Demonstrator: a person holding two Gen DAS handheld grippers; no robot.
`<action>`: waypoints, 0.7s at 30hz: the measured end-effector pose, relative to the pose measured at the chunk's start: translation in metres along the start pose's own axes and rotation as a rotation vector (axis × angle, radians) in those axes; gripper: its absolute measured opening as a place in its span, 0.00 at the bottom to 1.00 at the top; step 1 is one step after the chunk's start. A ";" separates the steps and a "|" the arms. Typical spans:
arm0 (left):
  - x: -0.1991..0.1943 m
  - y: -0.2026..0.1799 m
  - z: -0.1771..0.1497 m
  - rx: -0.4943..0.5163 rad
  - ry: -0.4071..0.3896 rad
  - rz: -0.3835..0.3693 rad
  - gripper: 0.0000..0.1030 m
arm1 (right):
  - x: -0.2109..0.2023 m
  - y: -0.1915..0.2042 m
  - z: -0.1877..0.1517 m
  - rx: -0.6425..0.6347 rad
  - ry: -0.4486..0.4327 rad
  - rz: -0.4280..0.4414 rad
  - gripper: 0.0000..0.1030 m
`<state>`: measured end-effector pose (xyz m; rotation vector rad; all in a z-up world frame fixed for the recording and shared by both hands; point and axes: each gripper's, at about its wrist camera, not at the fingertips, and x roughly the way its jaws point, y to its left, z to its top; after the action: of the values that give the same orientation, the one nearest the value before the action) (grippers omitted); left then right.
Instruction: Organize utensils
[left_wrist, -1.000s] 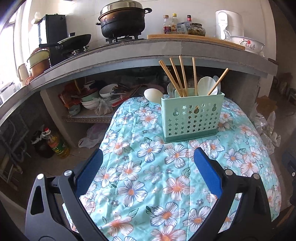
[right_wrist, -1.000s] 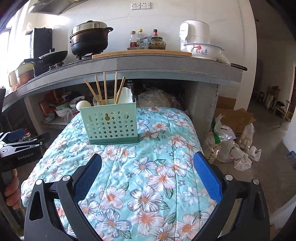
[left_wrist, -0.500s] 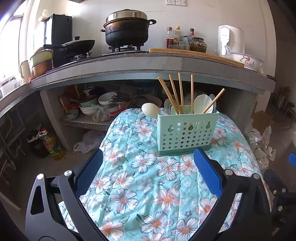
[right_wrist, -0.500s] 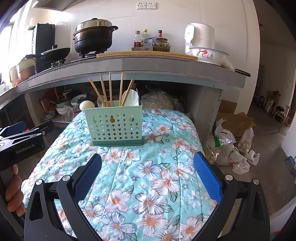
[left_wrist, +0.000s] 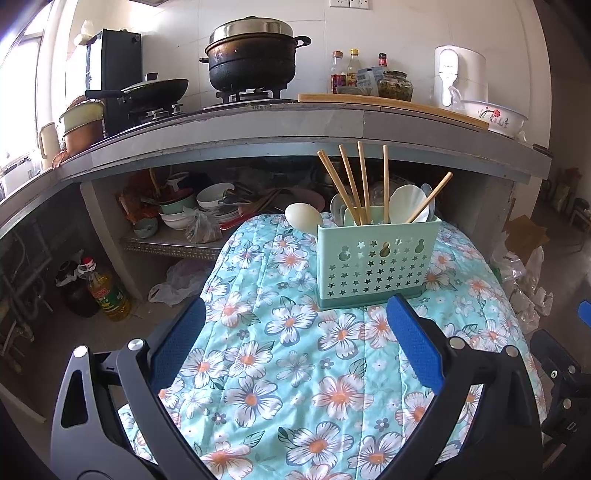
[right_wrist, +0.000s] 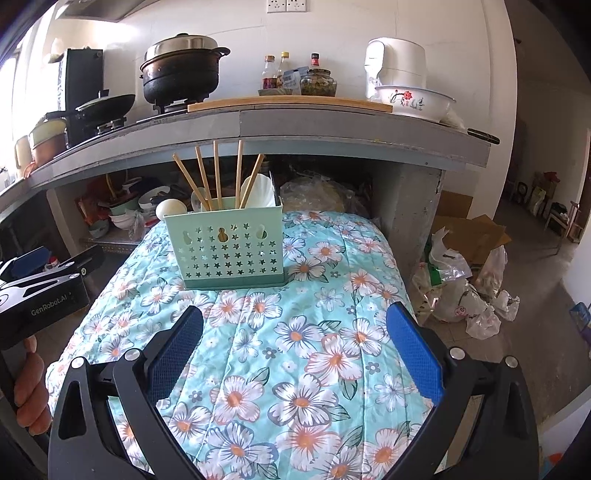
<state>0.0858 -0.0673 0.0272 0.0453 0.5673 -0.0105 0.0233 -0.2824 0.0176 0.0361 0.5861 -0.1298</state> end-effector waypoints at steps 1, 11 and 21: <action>0.001 0.000 0.000 0.001 0.002 0.001 0.92 | 0.000 0.000 0.000 0.000 0.000 0.001 0.94; 0.002 0.008 -0.002 0.006 0.022 0.030 0.92 | -0.001 0.000 0.000 0.000 -0.001 -0.005 0.94; 0.002 0.028 -0.003 -0.003 0.032 0.062 0.92 | -0.004 -0.004 0.002 0.000 -0.010 -0.024 0.94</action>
<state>0.0866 -0.0394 0.0249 0.0603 0.5980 0.0514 0.0209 -0.2864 0.0216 0.0288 0.5770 -0.1528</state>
